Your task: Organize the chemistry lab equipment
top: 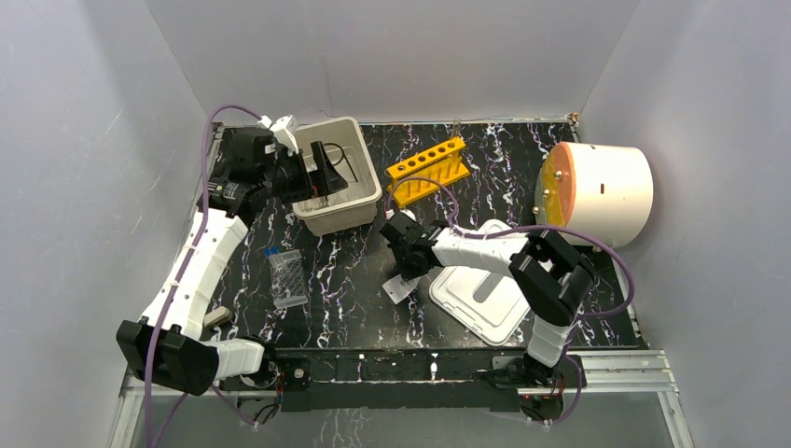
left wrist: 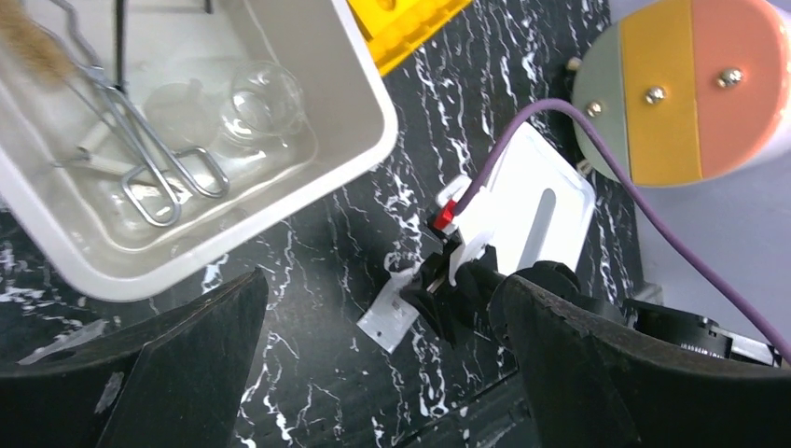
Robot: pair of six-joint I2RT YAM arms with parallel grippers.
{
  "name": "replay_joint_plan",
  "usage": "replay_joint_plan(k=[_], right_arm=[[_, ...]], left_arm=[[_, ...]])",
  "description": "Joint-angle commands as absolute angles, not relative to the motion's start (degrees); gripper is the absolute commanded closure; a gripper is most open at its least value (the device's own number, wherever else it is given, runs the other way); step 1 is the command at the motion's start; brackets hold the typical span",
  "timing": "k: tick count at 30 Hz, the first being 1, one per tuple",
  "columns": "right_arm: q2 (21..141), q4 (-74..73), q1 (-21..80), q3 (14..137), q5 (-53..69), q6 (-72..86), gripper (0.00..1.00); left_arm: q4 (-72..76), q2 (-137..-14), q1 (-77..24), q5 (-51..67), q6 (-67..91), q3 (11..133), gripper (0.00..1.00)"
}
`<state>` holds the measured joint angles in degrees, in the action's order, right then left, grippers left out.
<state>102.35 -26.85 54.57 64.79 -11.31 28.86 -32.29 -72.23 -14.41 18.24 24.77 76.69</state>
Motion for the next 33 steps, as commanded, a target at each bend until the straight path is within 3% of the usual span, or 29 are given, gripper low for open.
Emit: replay_joint_plan(k=[1, 7, 11, 26, 33], right_arm=[[97.1, -23.1, 54.3, 63.5, -15.0, 30.6, 0.81], [91.6, -16.4, 49.9, 59.7, -9.7, 30.9, 0.85], [90.1, -12.1, 44.4, 57.2, -2.1, 32.1, 0.88], [82.2, -1.3, 31.8, 57.0, 22.0, 35.3, 0.87], [81.7, -2.9, 31.4, 60.6, 27.5, 30.4, 0.87]], left_arm=[[-30.8, -71.4, -14.9, 26.3, 26.5, 74.3, 0.02], [-25.9, -71.9, -19.8, 30.4, 31.0, 70.6, 0.02], [-25.0, -74.1, -24.6, 27.2, 33.1, 70.1, 0.03], [-17.9, -79.6, -31.4, 28.5, 43.6, 65.5, 0.05], [-18.2, -82.1, -31.9, 28.9, 46.1, 66.4, 0.15]])
